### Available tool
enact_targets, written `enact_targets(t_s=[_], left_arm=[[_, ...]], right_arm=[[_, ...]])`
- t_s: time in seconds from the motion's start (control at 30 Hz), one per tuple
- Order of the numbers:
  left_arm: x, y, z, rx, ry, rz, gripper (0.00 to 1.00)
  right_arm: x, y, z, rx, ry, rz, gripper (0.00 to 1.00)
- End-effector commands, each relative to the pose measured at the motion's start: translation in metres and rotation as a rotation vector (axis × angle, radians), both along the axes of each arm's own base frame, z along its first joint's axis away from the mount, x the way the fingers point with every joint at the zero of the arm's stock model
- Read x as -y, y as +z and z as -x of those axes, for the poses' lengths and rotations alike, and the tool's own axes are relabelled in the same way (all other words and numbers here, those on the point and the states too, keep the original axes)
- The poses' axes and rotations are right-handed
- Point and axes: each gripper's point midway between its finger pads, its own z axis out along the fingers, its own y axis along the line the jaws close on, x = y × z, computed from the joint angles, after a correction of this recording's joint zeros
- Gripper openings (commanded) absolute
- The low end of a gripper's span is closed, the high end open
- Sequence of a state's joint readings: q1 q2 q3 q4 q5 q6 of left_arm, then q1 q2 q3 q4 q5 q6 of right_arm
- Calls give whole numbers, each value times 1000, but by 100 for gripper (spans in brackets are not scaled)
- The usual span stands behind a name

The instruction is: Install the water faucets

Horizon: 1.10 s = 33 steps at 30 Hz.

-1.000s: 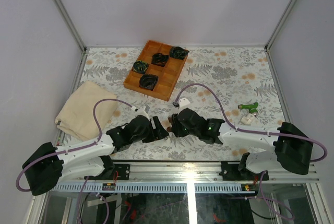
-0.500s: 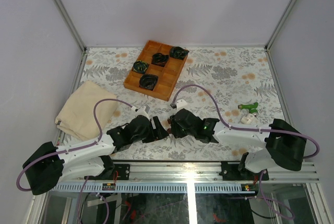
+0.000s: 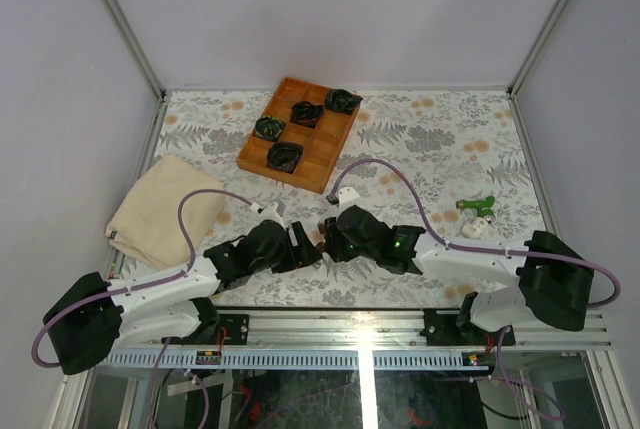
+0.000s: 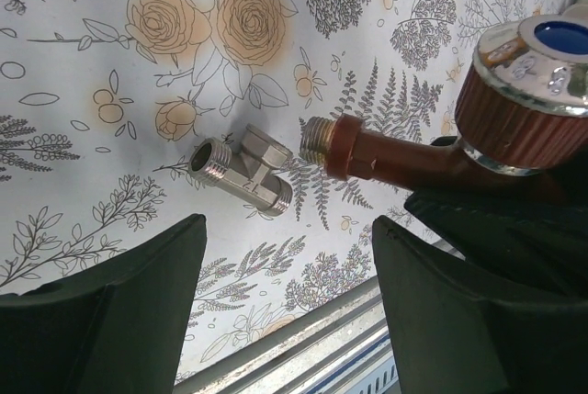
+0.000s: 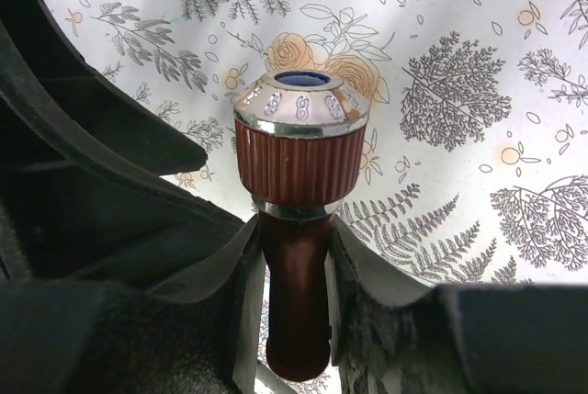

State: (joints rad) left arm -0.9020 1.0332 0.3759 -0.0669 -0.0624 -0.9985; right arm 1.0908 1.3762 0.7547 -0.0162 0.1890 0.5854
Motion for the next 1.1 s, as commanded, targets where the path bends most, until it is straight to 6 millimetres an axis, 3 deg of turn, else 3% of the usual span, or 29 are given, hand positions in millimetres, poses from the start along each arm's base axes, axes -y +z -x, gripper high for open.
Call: enact_targets(t_s=[0.0, 0.2, 0.47, 0.77, 1.07], left_arm=[[-3, 3, -5, 21, 25, 18, 72], [-4, 3, -4, 22, 26, 17, 72], [-6, -1, -3, 16, 25, 8, 72], [-5, -5, -2, 4, 25, 37, 71], [2, -12, -14, 3, 65, 71, 58]], right_arm=[[-19, 25, -7, 46, 32, -87, 1], [-21, 11, -11, 26, 26, -25, 0], [-17, 7, -15, 33, 9, 21, 0], [-8, 14, -22, 66, -38, 29, 1], [-1, 1, -11, 16, -41, 30, 0]])
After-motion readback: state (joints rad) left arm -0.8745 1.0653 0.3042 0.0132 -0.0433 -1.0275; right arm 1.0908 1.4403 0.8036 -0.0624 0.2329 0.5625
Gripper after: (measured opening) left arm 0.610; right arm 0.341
